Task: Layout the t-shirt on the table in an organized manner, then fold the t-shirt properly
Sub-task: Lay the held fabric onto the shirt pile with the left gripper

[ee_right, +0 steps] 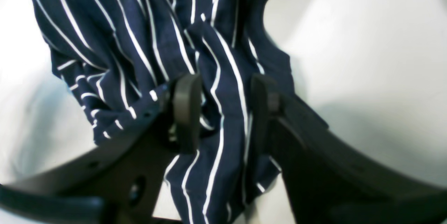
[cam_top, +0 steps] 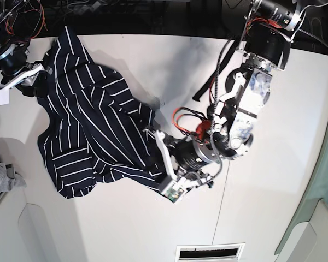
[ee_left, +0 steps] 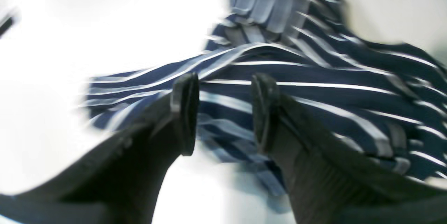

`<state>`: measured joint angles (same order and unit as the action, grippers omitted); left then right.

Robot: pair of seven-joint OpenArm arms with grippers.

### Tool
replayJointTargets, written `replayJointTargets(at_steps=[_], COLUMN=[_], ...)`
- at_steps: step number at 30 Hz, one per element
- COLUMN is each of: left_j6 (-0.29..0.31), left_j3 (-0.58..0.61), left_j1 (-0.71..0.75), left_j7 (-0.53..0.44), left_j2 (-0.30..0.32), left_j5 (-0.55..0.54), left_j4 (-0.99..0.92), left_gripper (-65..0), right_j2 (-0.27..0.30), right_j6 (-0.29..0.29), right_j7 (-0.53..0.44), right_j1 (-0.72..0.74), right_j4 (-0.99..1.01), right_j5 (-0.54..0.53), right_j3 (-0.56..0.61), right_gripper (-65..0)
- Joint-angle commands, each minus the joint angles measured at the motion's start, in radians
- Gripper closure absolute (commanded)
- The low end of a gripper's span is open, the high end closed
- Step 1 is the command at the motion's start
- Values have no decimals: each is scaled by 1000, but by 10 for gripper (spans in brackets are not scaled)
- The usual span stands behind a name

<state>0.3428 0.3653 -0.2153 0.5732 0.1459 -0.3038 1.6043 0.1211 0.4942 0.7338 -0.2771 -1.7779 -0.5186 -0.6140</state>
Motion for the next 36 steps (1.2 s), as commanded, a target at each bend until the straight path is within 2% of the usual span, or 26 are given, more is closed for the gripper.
replayJointTargets(at_steps=[1,6,11,18,25,32,33,34,36], left_j6=[-5,-6,-6,-6,10,13,13,13,13], left_j3=[-14,-11,26,42,42,42,42,42,42], left_j1=[-20,10,67,102,96,90,90,90,90], left_j7=[-22,-15,-37,-68,-133,-166,-166,-166,-166], left_j2=[4,38,36,-23,-80,-134,-134,-134,-134], left_j5=[-38,-83,-89,-89,-88,-89,-88,-88,-83], left_j4=[16,14,12,-2,-172,-232,-232,-232,-232], left_gripper=[-271,-271,-271,-272,-272,-271,-263,-223,-74], right_j2=[11,11,11,-2,-72,-75,-75,-75,-75], right_j6=[7,6,8,20,34,37,37,37,29], right_j7=[-26,-62,-101,-63,-48,-49,-49,-49,-64], right_j1=[2,3,48,133,147,150,150,150,150], right_j4=[-15,18,163,188,195,195,195,195,195], right_j5=[-17,-19,-19,-64,-48,-50,-48,-42,-11], right_j3=[-3,13,72,115,135,171,175,178,178], right_gripper=[-229,-246,-446,-447,-447,-447,-447,-447,-447])
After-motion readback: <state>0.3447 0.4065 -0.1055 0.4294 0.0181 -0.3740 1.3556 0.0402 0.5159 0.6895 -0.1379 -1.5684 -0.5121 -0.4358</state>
